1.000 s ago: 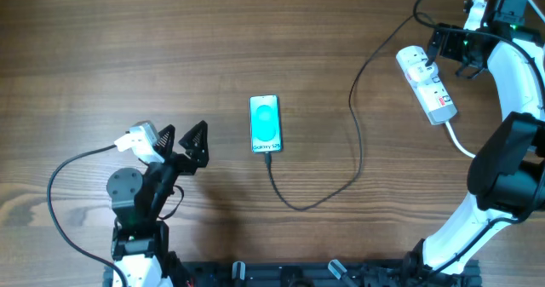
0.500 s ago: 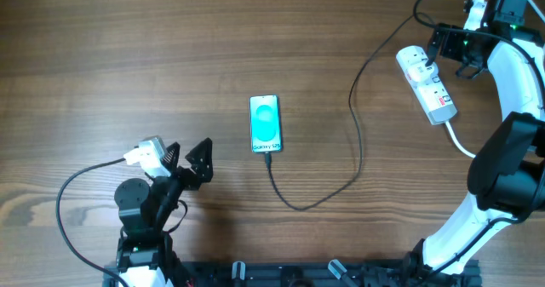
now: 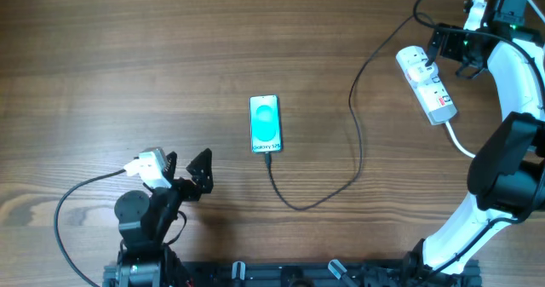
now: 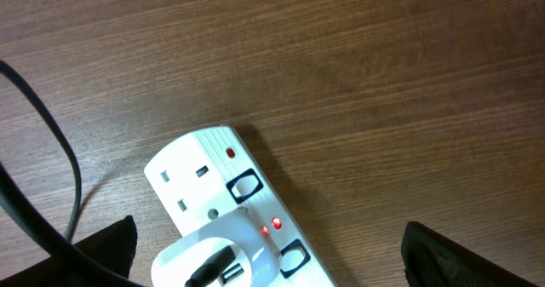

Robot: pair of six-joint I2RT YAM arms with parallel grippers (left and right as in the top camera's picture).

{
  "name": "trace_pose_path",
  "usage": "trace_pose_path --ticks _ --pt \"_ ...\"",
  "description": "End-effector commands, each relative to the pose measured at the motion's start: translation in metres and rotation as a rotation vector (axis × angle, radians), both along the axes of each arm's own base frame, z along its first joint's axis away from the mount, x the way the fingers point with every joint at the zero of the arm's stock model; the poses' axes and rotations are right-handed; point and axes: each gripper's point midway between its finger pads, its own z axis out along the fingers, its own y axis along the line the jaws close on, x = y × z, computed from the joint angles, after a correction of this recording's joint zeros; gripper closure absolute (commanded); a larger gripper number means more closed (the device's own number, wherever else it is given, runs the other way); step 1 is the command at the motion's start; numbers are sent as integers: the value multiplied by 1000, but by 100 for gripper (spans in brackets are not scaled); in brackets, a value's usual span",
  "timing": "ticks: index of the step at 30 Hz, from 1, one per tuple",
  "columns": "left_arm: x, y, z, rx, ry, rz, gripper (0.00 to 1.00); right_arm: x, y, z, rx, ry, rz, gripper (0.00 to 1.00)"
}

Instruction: Plug charger to phone and switch on socket

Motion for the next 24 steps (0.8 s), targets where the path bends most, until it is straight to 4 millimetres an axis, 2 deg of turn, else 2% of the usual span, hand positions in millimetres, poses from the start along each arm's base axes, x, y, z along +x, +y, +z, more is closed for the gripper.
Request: trace_pose_path --ticks 1,6,9,16,24 --pt "-2 -5 20 65 -115 -28 0 0 -2 5 -17 -10 3 0" --pt "-5 -13 41 152 -235 -67 0 0 -2 5 -17 -10 3 0" --pt "-6 -13 46 169 -264 -56 0 0 -2 5 -17 -10 3 0" --pt "-3 -1 48 189 -266 16 0 0 -2 5 -17 -10 3 0" --pt "-4 -1 53 189 -290 21 0 0 -2 5 -17 -10 3 0"
